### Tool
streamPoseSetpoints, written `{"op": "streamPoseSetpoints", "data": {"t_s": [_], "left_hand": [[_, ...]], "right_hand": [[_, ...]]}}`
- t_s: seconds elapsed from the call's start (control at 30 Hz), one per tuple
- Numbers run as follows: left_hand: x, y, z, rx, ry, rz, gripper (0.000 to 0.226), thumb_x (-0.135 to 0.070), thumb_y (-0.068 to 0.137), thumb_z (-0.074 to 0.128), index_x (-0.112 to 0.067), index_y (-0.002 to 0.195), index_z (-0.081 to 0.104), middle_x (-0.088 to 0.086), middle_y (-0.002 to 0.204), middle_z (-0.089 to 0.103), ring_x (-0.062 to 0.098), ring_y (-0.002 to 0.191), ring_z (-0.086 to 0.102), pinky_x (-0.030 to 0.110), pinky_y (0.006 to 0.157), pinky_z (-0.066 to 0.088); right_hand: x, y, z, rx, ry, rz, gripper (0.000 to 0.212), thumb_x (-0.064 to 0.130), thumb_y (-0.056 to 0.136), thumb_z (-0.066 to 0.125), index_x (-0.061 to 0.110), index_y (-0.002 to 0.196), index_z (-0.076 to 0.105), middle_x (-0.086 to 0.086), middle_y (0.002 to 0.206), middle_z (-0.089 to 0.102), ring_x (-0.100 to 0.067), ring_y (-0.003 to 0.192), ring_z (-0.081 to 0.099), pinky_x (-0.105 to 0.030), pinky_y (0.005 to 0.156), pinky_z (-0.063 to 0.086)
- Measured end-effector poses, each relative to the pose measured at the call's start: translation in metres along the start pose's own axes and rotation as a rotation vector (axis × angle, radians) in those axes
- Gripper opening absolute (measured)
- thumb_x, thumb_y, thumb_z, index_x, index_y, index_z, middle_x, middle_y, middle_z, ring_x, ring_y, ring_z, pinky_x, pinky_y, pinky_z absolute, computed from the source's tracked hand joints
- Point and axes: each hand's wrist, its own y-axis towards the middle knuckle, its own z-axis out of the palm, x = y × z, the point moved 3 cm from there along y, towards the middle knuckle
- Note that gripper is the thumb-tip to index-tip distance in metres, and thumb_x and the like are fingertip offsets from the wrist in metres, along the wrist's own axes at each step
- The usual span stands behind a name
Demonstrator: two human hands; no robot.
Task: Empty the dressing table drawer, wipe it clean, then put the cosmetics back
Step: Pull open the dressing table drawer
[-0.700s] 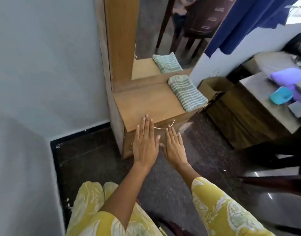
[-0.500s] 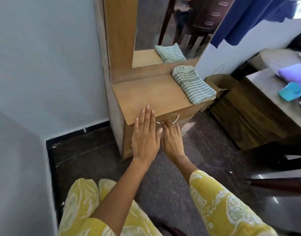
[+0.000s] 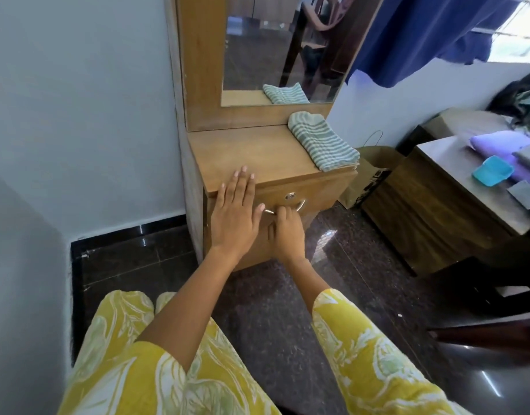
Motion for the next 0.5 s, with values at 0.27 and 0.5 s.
{"op": "streamPoseSetpoints", "data": {"t_s": [0.27,0.5], "left_hand": [[-0.034,-0.024,-0.007,0.062,-0.03,-0.132,0.06,-0.042,0.101,0.011,-0.01,0.15,-0.001,0.011,0.157,-0.012,0.022,0.145,-0.011,0.04,0.117,-0.007],[-0.049,-0.048,-0.007,0.25,-0.022,0.156,0.057,-0.043,0.101,0.01,-0.018,0.15,-0.009,0.005,0.155,-0.021,0.018,0.142,-0.022,0.038,0.114,-0.015]], "right_hand": [[-0.019,-0.064,-0.018,-0.058,0.153,0.049,0.012,-0.003,0.08,0.052,0.005,0.088,0.051,-0.009,0.089,0.053,-0.025,0.082,0.05,-0.033,0.071,0.043],[-0.026,-0.106,-0.058,-0.312,0.237,0.137,0.014,0.004,0.082,0.05,0.009,0.09,0.06,-0.003,0.099,0.059,-0.012,0.093,0.056,-0.017,0.074,0.046]]}}
